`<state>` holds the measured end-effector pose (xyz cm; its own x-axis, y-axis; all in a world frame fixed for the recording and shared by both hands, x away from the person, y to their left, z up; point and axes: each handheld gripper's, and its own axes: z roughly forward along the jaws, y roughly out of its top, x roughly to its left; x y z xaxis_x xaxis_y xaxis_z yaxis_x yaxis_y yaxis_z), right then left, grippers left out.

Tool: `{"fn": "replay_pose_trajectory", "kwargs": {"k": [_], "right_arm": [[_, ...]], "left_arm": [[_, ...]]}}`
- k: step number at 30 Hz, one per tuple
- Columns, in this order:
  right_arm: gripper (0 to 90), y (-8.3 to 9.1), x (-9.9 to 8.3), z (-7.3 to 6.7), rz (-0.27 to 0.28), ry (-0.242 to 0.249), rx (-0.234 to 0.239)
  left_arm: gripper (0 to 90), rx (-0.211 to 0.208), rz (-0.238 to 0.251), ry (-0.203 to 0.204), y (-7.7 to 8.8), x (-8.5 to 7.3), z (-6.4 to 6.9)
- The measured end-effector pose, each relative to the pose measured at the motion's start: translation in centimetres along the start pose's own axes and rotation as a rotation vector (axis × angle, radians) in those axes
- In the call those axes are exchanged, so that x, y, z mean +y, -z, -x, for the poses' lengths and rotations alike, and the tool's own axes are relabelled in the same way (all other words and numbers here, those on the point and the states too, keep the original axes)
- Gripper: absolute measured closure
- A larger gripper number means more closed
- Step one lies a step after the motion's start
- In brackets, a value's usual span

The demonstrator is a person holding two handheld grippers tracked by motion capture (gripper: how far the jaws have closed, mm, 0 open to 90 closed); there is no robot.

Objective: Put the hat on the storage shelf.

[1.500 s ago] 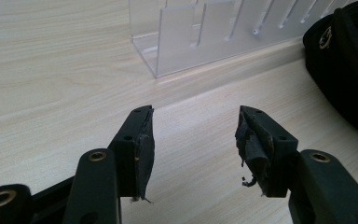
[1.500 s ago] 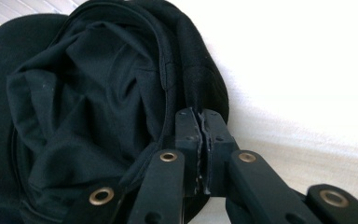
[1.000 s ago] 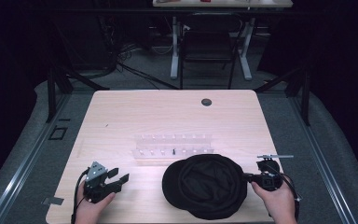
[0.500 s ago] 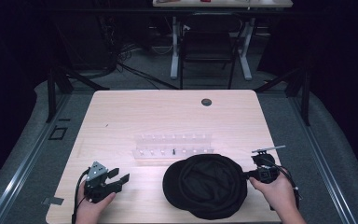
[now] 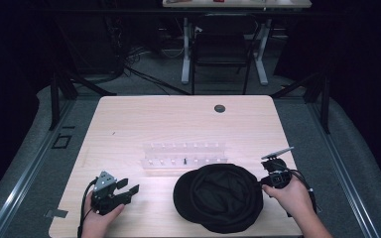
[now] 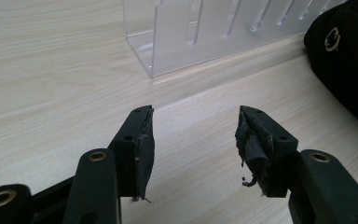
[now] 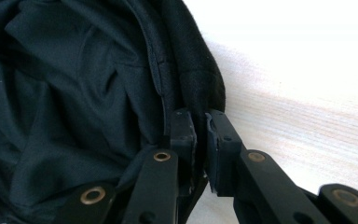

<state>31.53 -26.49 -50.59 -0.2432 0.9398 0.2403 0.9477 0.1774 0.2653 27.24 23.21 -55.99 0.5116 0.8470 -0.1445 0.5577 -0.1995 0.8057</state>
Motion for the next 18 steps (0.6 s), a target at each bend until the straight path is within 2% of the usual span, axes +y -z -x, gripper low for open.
{"fn": "replay_pose_trajectory", "kwargs": {"k": [1, 2, 4, 6, 8, 9, 10, 12, 13, 14, 15, 17, 18], "right_arm": [[81.7, 0.00, 0.00, 0.00, 0.000, 0.000, 0.000], [81.3, 0.00, 0.22, 0.08, -0.022, 0.002, 0.002], [80.7, -0.12, 0.23, -0.05, -0.011, -0.015, -0.002], [79.6, -0.09, 0.54, 0.12, -0.051, -0.006, -0.003], [80.6, -0.17, 0.63, 0.13, -0.059, -0.009, -0.005], [82.1, -0.35, 0.58, 0.11, -0.043, -0.032, 0.011], [83.5, -0.20, 0.73, 0.21, -0.075, -0.021, 0.014], [85.3, -0.19, 0.76, 0.22, -0.073, -0.030, 0.023], [86.0, -0.27, 0.70, 0.13, -0.057, -0.053, 0.029], [86.4, -0.10, 0.76, 0.31, -0.078, -0.043, 0.039], [86.7, -0.09, 0.73, 0.29, -0.068, -0.064, 0.047], [87.1, 0.19, 0.75, 0.39, -0.075, -0.073, 0.059], [87.2, 0.24, 0.68, 0.24, -0.058, -0.089, 0.060]], "left_arm": [[46.7, 0.000, 0.000, 0.000, 0.00, 0.00, 0.00], [46.8, -0.002, -0.001, 0.004, 0.05, -0.01, -0.08], [46.8, -0.001, -0.002, 0.006, 0.06, -0.02, -0.10], [46.7, 0.000, -0.001, 0.003, 0.10, -0.04, -0.11], [46.7, 0.000, -0.001, 0.003, 0.11, -0.02, -0.10], [46.8, 0.000, -0.001, 0.003, 0.11, -0.02, -0.10], [46.7, 0.002, -0.001, 0.003, 0.12, -0.03, -0.13], [46.8, 0.002, -0.004, 0.008, 0.12, -0.04, -0.13], [46.7, 0.002, -0.003, 0.008, 0.12, -0.04, -0.15], [46.8, 0.003, -0.002, 0.009, 0.12, -0.04, -0.15], [46.7, 0.004, -0.003, 0.008, 0.13, -0.04, -0.15], [46.7, 0.003, -0.001, 0.008, 0.15, -0.03, -0.15], [46.8, 0.003, 0.000, 0.008, 0.16, -0.03, -0.16]]}}
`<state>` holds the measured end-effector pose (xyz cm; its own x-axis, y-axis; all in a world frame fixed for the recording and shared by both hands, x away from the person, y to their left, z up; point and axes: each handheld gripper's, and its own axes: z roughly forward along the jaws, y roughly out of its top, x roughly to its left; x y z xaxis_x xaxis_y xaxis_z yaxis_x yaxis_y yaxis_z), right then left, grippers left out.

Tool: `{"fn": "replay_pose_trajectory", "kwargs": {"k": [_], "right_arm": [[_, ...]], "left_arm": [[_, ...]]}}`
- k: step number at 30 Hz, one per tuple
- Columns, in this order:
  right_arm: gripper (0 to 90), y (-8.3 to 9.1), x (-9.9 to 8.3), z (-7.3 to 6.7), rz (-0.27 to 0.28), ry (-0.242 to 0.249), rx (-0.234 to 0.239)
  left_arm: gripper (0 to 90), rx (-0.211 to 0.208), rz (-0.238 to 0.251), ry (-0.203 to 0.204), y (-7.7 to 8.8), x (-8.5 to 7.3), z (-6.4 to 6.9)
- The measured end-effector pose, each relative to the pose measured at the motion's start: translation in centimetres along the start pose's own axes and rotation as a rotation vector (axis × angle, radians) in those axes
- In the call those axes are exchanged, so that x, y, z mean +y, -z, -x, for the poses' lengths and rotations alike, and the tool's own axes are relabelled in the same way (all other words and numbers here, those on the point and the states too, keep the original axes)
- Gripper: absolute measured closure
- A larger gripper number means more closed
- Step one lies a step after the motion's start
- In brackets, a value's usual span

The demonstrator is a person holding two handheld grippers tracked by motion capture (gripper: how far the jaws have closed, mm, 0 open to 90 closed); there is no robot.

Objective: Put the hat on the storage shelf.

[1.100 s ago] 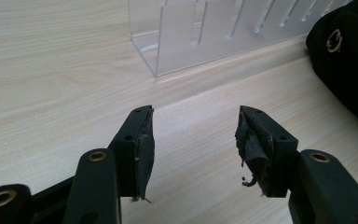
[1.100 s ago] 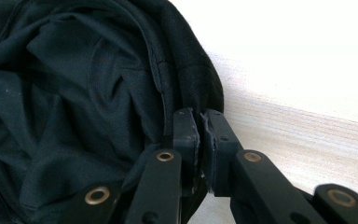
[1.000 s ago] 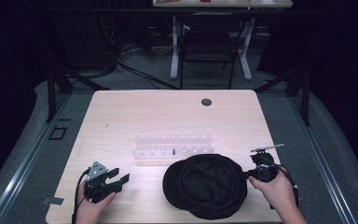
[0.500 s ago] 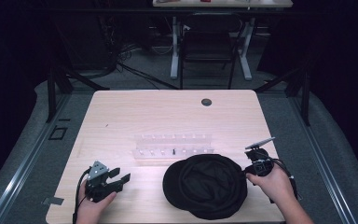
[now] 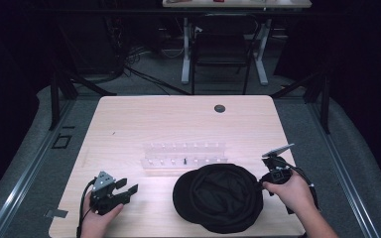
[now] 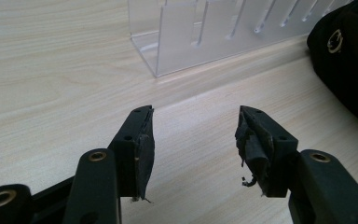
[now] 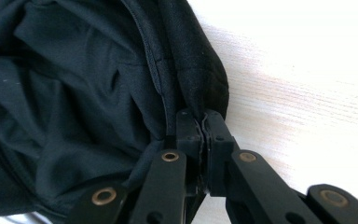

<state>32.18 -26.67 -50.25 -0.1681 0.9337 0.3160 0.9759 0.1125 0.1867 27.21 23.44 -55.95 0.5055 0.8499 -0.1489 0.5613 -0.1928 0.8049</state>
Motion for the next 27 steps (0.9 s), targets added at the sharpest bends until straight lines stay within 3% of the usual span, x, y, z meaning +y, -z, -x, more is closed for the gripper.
{"fn": "replay_pose_trajectory", "kwargs": {"k": [7, 10, 12, 13, 14, 19, 21, 27], "right_arm": [[87.7, 1.0, 0.0, -0.3, -0.001, 0.024, 0.020], [87.8, 1.9, -0.1, -0.6, 0.036, 0.003, 0.062], [87.9, 2.5, 0.1, -0.5, 0.003, 0.033, 0.077], [88.0, 2.5, -0.1, -0.7, 0.043, -0.003, 0.092], [88.0, 2.9, 0.0, -0.8, 0.041, -0.001, 0.103], [88.0, 3.7, 0.1, -1.0, 0.025, 0.019, 0.129], [88.0, 4.0, 0.0, -1.4, 0.053, 0.002, 0.136], [88.0, 4.7, 0.1, -1.5, 0.060, 0.016, 0.178]], "left_arm": [[46.8, 0.003, 0.000, 0.001, 0.0, 0.0, 0.0], [46.7, 0.004, -0.003, 0.001, 0.0, -0.1, 0.0], [46.8, 0.003, -0.002, 0.001, 0.0, -0.1, 0.0], [46.7, 0.004, -0.002, 0.001, 0.0, -0.1, 0.0], [46.8, 0.004, -0.001, 0.001, 0.0, -0.1, 0.0], [46.8, 0.003, -0.002, 0.000, 0.0, -0.1, -0.1], [46.7, 0.004, -0.003, 0.000, 0.0, -0.1, -0.1], [46.7, 0.004, -0.003, 0.000, 0.1, -0.1, -0.1]]}}
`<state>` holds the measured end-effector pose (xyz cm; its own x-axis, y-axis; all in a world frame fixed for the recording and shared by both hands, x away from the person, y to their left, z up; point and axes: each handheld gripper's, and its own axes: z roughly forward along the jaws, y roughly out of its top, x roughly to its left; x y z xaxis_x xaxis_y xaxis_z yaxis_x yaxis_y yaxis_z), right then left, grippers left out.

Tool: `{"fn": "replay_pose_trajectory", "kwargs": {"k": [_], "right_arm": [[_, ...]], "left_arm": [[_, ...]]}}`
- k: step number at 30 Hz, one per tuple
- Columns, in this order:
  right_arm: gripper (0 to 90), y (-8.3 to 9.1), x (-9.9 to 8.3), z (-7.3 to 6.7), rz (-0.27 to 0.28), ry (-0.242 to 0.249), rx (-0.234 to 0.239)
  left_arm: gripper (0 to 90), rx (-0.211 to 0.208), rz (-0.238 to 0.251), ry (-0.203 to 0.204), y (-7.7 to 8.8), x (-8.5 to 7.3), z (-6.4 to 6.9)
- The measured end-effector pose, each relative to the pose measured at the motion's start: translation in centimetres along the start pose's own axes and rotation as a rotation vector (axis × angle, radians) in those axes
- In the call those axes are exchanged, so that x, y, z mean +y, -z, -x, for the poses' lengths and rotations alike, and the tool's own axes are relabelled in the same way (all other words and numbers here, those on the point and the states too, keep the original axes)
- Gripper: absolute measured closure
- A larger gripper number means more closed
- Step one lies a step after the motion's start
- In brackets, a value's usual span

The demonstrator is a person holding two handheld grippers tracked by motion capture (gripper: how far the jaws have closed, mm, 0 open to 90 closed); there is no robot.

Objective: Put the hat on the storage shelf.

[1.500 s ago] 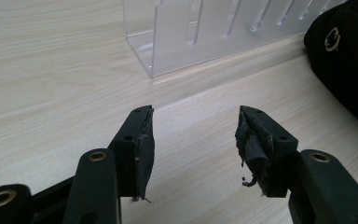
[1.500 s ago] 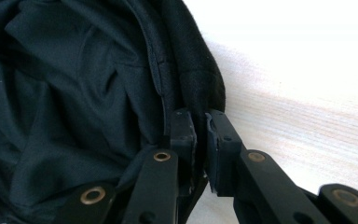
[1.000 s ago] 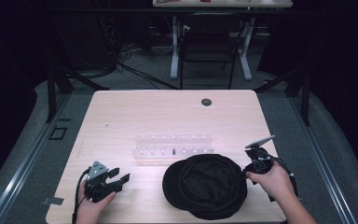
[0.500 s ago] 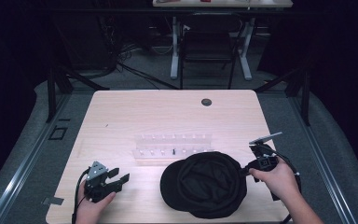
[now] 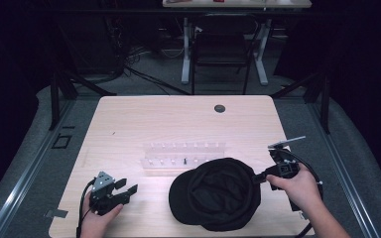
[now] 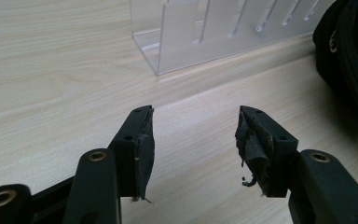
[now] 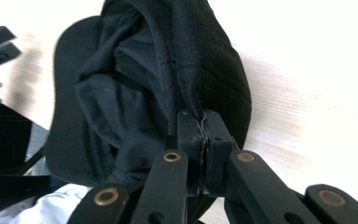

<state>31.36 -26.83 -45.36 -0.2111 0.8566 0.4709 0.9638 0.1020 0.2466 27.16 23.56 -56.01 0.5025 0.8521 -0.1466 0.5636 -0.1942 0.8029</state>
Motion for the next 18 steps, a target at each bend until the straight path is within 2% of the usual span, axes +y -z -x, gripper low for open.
{"fn": "replay_pose_trajectory", "kwargs": {"k": [1, 2, 3, 5, 6, 7, 16, 18], "right_arm": [[88.0, 0.2, 0.0, -0.2, 0.013, -0.004, 0.022], [88.0, 0.2, 0.0, -0.2, 0.013, -0.004, 0.022], [88.0, 0.5, 0.0, -0.4, 0.025, -0.012, 0.048], [88.1, 0.8, 0.1, -0.6, 0.016, -0.012, 0.067], [88.1, 0.8, 0.0, -0.8, 0.039, -0.024, 0.084], [88.1, 1.0, 0.1, -1.0, 0.027, -0.011, 0.094], [88.2, 2.0, 0.7, -2.7, 0.030, -0.006, 0.134], [88.2, 2.3, 0.8, -3.3, 0.032, -0.011, 0.166]], "left_arm": [[46.8, 0.000, 0.000, 0.000, 0.0, 0.0, 0.0], [46.8, 0.000, 0.000, 0.000, 0.0, 0.0, 0.0], [46.7, -0.001, -0.001, 0.001, 0.0, 0.0, 0.0], [46.7, -0.001, -0.003, 0.000, 0.0, 0.0, 0.1], [46.8, -0.001, -0.003, -0.001, 0.0, 0.0, 0.1], [46.8, -0.001, -0.003, -0.001, 0.0, 0.0, 0.1], [46.8, -0.002, -0.002, 0.001, -0.1, 0.0, 0.1], [46.7, -0.003, -0.003, 0.002, -0.1, 0.0, 0.1]]}}
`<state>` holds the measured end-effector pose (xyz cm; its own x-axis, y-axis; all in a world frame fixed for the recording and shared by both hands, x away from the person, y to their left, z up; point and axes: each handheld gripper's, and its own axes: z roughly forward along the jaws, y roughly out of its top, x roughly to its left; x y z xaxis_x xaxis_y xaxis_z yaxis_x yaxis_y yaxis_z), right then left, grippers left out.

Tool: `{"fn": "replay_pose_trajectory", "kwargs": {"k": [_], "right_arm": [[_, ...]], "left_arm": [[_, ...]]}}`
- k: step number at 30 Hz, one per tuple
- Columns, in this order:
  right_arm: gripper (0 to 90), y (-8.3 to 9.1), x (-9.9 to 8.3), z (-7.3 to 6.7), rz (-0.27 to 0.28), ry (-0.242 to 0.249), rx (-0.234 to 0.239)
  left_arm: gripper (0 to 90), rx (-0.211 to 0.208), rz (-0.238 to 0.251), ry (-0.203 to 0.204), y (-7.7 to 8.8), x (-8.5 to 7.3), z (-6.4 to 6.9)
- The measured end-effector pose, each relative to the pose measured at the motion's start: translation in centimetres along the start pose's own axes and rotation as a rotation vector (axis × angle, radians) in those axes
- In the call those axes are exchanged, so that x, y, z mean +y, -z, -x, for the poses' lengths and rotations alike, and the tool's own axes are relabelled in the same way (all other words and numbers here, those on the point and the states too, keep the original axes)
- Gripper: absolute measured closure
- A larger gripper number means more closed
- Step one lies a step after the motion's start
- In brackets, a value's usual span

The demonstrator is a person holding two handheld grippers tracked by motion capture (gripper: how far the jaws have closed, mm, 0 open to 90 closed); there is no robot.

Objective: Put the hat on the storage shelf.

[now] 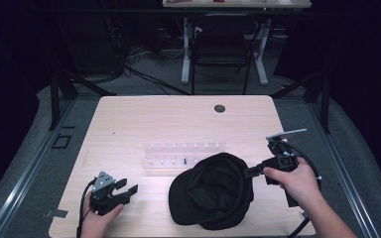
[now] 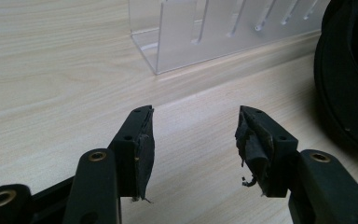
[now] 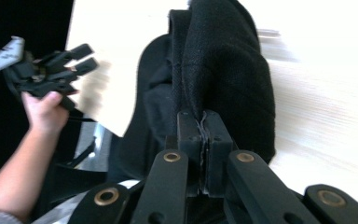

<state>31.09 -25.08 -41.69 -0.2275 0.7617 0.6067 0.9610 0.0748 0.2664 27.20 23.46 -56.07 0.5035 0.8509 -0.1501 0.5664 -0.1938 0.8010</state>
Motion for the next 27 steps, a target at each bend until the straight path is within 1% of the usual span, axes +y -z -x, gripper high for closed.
{"fn": "replay_pose_trajectory", "kwargs": {"k": [3, 4, 5, 8, 11, 13, 14, 15, 17, 19, 20, 22, 24, 26, 27], "right_arm": [[88.3, 0.3, 0.2, -0.7, 0.001, 0.008, 0.024], [88.3, 0.3, 0.2, -0.7, 0.001, 0.008, 0.024], [88.3, 0.4, 0.3, -1.1, 0.006, 0.004, 0.046], [88.3, 0.4, 0.6, -1.5, 0.010, -0.003, 0.087], [88.4, 0.4, 0.7, -1.8, 0.008, -0.007, 0.101], [88.4, 0.6, 0.8, -2.5, 0.005, 0.011, 0.108], [88.4, 0.6, 0.8, -2.5, 0.005, 0.011, 0.108], [88.4, 0.8, 0.8, -3.0, 0.011, 0.019, 0.124], [88.4, 1.0, 0.7, -3.4, 0.018, 0.026, 0.127], [88.4, 1.3, 0.8, -3.7, 0.024, 0.033, 0.131], [88.4, 1.3, 0.8, -3.7, 0.024, 0.033, 0.131], [88.5, 1.6, 0.9, -3.9, 0.028, 0.028, 0.148], [88.4, 2.0, 0.9, -4.3, 0.029, 0.033, 0.162], [88.5, 2.2, 0.9, -4.6, 0.041, 0.027, 0.177], [88.5, 2.4, 0.9, -4.8, 0.043, 0.030, 0.170]], "left_arm": [[46.7, 0.000, -0.001, 0.000, 0.0, 0.1, 0.0], [46.8, 0.000, -0.001, 0.000, 0.0, 0.1, 0.0], [46.7, 0.001, 0.003, 0.002, -0.2, 0.1, 0.1], [46.7, 0.001, 0.000, 0.009, -0.3, 0.0, 0.1], [46.8, 0.006, 0.001, 0.010, -0.4, 0.0, 0.1], [46.7, 0.008, 0.006, 0.011, -0.3, 0.0, 0.2], [46.7, 0.008, 0.006, 0.011, -0.3, 0.0, 0.2], [46.7, 0.007, -0.001, 0.008, -0.2, 0.0, 0.1], [46.8, 0.009, -0.004, 0.009, -0.2, 0.0, 0.1], [46.7, 0.009, 0.002, 0.004, -0.2, 0.0, 0.1], [46.7, 0.009, 0.002, 0.004, -0.2, 0.0, 0.1], [46.7, 0.006, 0.003, 0.003, -0.2, 0.0, 0.1], [46.8, 0.002, -0.006, -0.007, -0.2, 0.0, 0.2], [46.8, -0.001, -0.001, -0.004, -0.2, 0.1, 0.2], [46.7, -0.001, -0.001, -0.004, -0.2, 0.1, 0.2]]}}
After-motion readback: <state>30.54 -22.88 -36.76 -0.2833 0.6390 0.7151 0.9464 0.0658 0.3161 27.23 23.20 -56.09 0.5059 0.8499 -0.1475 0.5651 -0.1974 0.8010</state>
